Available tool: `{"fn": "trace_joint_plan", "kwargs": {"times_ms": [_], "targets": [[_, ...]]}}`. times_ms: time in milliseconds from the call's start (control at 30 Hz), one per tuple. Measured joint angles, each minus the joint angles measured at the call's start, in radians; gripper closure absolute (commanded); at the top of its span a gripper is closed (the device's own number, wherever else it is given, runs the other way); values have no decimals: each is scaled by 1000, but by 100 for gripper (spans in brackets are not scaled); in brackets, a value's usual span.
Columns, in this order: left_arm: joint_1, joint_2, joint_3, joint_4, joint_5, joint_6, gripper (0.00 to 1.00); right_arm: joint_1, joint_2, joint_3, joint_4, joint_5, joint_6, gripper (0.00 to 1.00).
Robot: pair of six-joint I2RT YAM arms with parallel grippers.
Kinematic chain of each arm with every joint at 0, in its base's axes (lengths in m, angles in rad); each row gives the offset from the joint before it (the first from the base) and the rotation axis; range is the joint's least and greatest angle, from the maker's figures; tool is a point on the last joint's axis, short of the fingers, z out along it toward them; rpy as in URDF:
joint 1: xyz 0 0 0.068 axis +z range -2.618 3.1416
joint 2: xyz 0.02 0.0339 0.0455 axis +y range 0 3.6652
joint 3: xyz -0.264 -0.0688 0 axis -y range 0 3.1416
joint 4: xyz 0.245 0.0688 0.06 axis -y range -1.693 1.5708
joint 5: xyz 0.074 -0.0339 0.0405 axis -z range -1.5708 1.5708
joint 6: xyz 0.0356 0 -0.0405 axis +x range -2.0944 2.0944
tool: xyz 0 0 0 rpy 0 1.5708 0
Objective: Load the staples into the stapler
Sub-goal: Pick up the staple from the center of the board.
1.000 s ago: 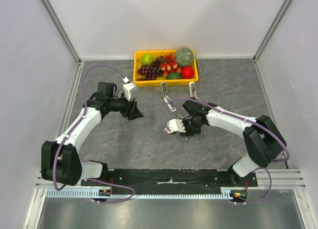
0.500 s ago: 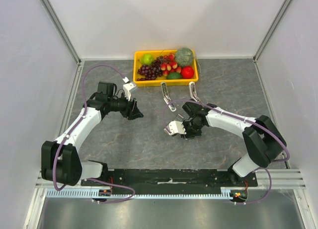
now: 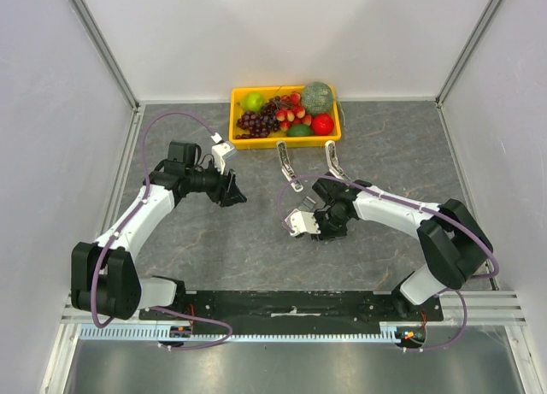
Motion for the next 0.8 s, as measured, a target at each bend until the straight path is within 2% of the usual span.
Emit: {"fn": "trace_joint_plan", "kwargs": {"times_ms": [300,567,800], "targets": [[0,2,0,0,0,0,39,20,-3,-24,-11,21,0,69],[0,2,0,0,2,0,39,37,-27,-37,-13,42,6,63],[2,2,0,0,2,0,39,38,-61,-29,-3,78,85,55]]}}
